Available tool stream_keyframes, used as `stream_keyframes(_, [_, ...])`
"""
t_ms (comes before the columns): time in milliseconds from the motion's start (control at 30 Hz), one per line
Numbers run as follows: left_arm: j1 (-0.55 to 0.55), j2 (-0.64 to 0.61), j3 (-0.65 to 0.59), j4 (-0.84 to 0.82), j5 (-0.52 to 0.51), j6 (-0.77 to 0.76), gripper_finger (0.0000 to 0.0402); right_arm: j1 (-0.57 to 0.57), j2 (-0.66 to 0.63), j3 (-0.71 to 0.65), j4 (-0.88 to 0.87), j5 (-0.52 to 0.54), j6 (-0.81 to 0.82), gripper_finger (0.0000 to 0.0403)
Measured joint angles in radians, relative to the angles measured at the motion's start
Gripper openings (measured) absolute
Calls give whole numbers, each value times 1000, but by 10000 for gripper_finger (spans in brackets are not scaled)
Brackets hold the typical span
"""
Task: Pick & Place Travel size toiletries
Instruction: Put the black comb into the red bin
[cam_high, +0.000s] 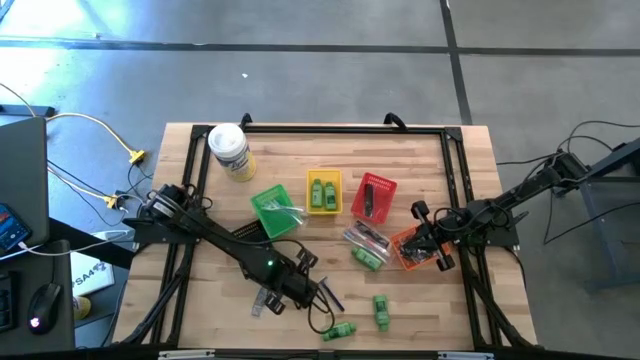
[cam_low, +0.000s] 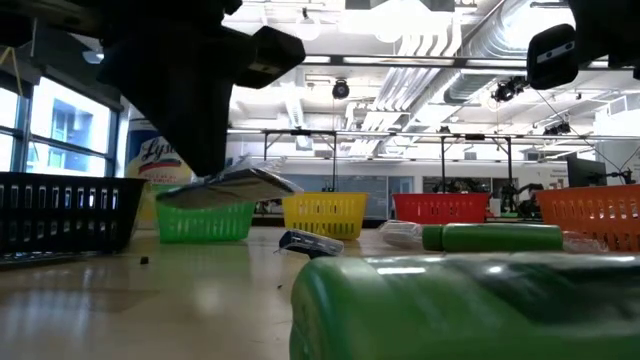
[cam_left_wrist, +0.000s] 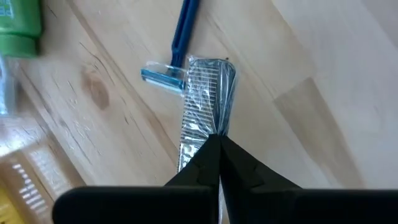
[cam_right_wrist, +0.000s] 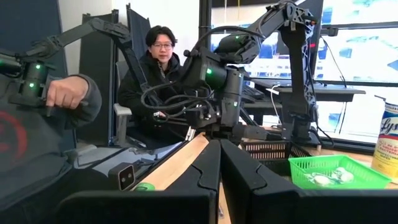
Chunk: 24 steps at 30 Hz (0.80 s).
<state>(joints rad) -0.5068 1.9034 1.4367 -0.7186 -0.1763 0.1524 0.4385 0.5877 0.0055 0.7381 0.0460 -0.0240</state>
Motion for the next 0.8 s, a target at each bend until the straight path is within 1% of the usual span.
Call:
stream_keyframes(233, [3,-1,8,19,-2,80,0,0,0,0,0,1,2,4])
stream_keyframes(367, [11,-26,11,43,8,92,0,0,0,0,0,0,5,4])
stream_keyframes(500, [22,-48,9,35,15,32,0,0,0,0,-1,0,7,4])
stream_keyframes(600, [38,-45,9,15,40,-17,5,0,0,0,0,0,13,4])
stream_keyframes(700, [58,-14,10,17,57,-45,25,0,0,0,0,0,13,4])
stream_keyframes(733, [60,-9,6,-7,73,-56,37,0,0,0,0,0,13,4])
stream_keyframes(800, [75,19,10,36,136,-68,67,0,0,0,-1,0,18,4])
